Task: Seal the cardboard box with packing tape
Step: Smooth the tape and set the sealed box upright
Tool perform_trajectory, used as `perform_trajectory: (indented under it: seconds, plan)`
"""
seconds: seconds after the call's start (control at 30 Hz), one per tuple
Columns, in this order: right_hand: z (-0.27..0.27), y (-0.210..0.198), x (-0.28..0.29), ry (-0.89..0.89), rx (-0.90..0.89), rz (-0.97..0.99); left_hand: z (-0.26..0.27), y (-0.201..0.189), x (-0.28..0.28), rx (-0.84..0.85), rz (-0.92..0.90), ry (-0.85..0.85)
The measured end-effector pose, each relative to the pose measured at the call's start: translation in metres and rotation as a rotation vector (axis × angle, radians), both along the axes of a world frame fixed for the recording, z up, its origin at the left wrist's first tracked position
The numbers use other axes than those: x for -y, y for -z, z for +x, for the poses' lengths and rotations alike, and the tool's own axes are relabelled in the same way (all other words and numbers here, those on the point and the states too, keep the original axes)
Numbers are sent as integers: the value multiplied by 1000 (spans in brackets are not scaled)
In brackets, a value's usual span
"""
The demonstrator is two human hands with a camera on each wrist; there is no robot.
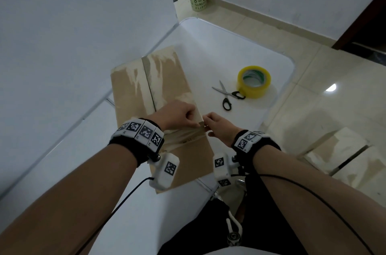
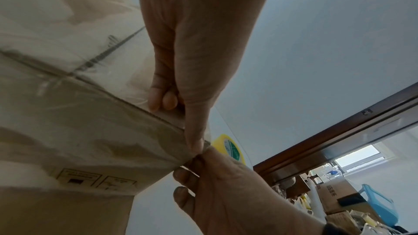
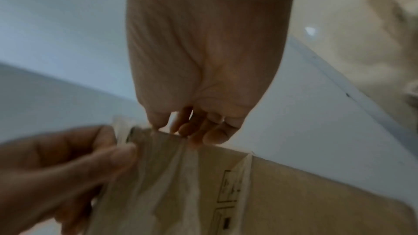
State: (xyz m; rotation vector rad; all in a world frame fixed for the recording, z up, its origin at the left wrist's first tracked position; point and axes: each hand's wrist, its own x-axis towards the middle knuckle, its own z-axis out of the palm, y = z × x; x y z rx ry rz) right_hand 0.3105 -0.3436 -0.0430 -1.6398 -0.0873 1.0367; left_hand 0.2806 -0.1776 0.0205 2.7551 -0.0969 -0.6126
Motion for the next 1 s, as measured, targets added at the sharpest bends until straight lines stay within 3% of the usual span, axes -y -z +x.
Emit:
perform_trajectory:
  seconds: [0.17,0.3,0.4,0.5,0.7,0.87,1.0]
  plan:
    - [17,1,-8,-174,258,-242,-2,-1,1,10,-20,-4]
    - [33,-11,13,80,60,-70,-3,-3,3,13,-20,-1]
    - [26,-24,6,20,-101,87,-3,-3,4,24,-9,-7]
    - [17,-33,-9,-46,-38,48,-3,-3,3,26,-13,-24]
    - [20,-10,-14,-144,91,-198,-8,-4,6,17,-17,-43]
    - [23,-23,-9,-48,117,-105,-8,-3,5,20,-14,-48]
    - [23,-33,-19,-153,102,-142,-10,-5,6,35,-20,-59]
